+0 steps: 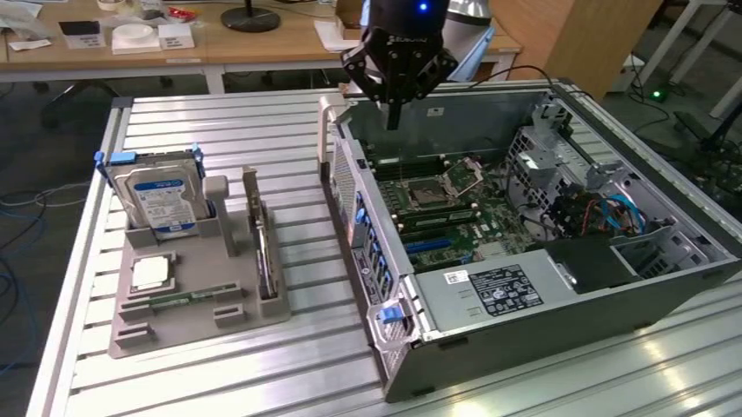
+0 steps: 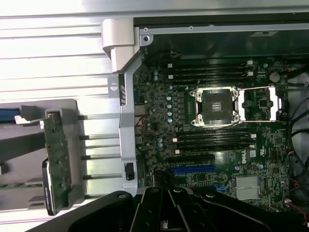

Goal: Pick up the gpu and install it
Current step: 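Reach for the gpu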

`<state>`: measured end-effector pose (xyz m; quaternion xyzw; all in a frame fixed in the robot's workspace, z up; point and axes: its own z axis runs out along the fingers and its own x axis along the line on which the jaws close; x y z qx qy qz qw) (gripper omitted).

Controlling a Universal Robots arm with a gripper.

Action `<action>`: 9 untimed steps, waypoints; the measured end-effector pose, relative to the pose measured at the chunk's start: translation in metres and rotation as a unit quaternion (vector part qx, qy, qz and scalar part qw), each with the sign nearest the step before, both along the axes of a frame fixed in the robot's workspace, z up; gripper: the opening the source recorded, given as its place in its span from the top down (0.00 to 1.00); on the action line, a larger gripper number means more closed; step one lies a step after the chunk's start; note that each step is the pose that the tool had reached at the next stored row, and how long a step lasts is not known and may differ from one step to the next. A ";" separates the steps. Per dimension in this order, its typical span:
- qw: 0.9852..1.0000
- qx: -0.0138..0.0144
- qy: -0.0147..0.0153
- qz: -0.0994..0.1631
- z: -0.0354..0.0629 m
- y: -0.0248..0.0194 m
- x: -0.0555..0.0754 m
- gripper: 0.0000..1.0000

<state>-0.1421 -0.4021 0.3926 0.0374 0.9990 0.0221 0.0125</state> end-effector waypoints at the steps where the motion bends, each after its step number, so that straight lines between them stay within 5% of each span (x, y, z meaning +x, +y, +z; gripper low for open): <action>1: 1.000 0.000 0.000 0.000 0.0000 -0.0001 -0.001 0.89; 9: 1.000 0.000 0.000 0.000 -0.0003 -0.0004 -0.005 0.89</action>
